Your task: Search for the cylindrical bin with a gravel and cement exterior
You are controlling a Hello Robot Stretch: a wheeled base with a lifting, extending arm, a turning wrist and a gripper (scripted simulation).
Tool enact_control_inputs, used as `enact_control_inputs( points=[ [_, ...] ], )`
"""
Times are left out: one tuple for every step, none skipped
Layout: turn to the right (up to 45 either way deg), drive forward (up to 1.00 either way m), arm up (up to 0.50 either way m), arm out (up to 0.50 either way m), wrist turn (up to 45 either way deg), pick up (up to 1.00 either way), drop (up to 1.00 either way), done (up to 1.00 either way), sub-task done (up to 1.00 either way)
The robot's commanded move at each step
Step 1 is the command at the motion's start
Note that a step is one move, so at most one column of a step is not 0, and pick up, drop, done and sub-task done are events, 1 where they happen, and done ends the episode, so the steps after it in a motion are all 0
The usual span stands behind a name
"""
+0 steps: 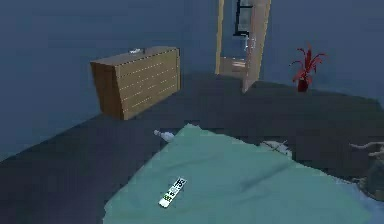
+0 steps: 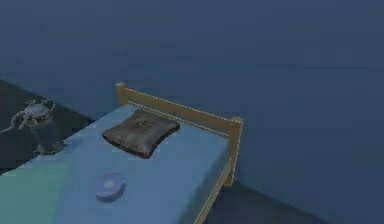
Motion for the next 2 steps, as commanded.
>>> enact_control_inputs(
  points=[
    [-45.0, 0.0, 0.0, 0.0, 0.0, 0.0, 0.0, 0.0, 0.0],
    [-12.0, 0.0, 0.0, 0.0, 0.0, 0.0, 0.0, 0.0, 0.0]
  ],
)
